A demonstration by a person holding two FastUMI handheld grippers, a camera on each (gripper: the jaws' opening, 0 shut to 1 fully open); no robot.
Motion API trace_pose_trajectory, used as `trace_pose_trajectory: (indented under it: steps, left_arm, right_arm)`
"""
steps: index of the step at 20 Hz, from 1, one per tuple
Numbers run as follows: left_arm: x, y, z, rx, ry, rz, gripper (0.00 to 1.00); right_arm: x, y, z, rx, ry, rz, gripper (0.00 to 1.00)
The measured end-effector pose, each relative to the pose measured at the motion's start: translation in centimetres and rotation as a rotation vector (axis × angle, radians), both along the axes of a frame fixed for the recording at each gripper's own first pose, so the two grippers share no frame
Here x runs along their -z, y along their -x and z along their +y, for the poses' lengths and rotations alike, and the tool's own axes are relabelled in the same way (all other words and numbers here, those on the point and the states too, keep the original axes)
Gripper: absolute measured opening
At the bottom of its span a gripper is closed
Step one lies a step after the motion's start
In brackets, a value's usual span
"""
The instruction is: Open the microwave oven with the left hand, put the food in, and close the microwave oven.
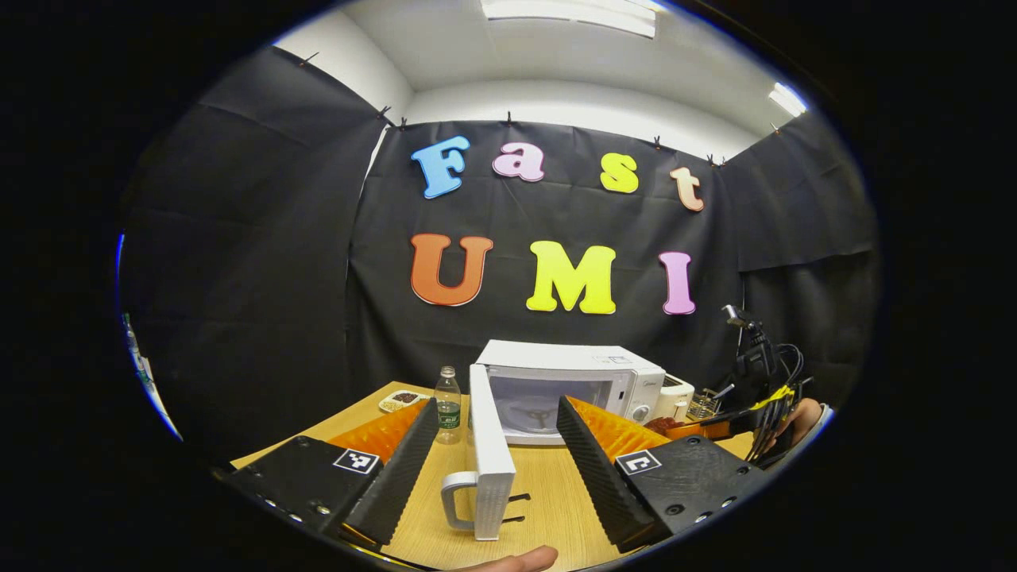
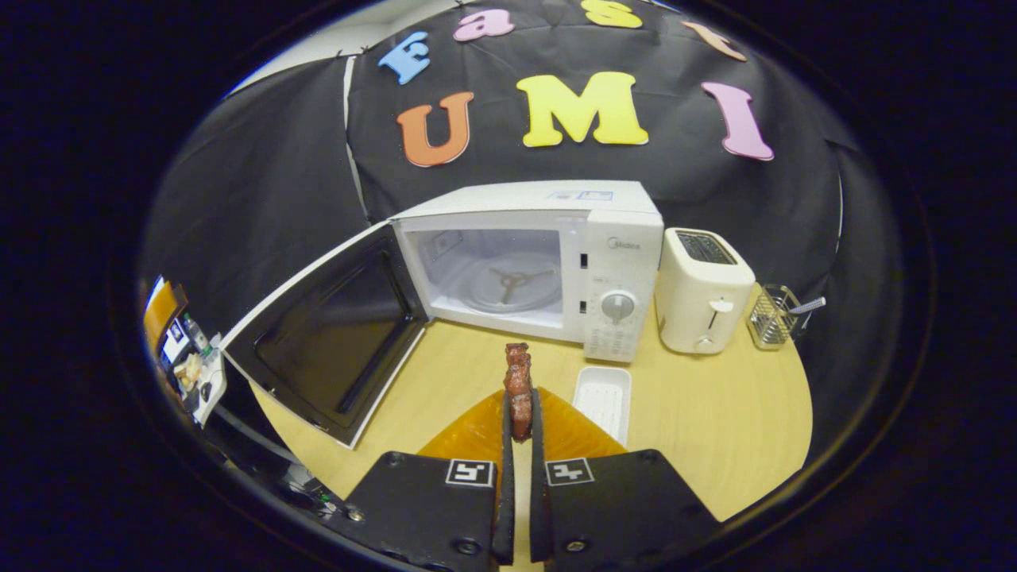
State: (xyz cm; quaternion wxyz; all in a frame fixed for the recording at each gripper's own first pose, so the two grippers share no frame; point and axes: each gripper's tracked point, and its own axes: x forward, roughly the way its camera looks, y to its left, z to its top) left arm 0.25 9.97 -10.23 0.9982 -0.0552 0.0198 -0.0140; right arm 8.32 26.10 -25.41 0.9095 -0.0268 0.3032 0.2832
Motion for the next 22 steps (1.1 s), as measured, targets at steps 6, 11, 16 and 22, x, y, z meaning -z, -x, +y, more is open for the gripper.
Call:
trace_pose_trajectory:
  steps: [6, 11, 16, 22]
  left_arm:
    - [1.1, 0.3, 3.1, -0.021, -0.02, -0.004, 0.92]
    - [2.6, 0.4, 3.9, 0.011, 0.011, 0.016, 0.92]
    - [3.3, -0.1, 6.3, -0.03, -0.013, 0.025, 0.92]
    - [4.4, -0.8, 7.4, -0.033, 0.004, 0.053, 0.92]
  right_arm:
    - [1.2, -0.3, 7.6, -0.019, 0.007, -0.056, 0.11]
    - [2.3, -4.2, 12.5, 0.079, -0.016, -0.144, 0.11]
    - [3.3, -8.8, 16.8, 0.161, -0.217, -0.132, 0.11]
    - [2.3, -13.6, 18.0, 0.356, -0.625, -0.091, 0.11]
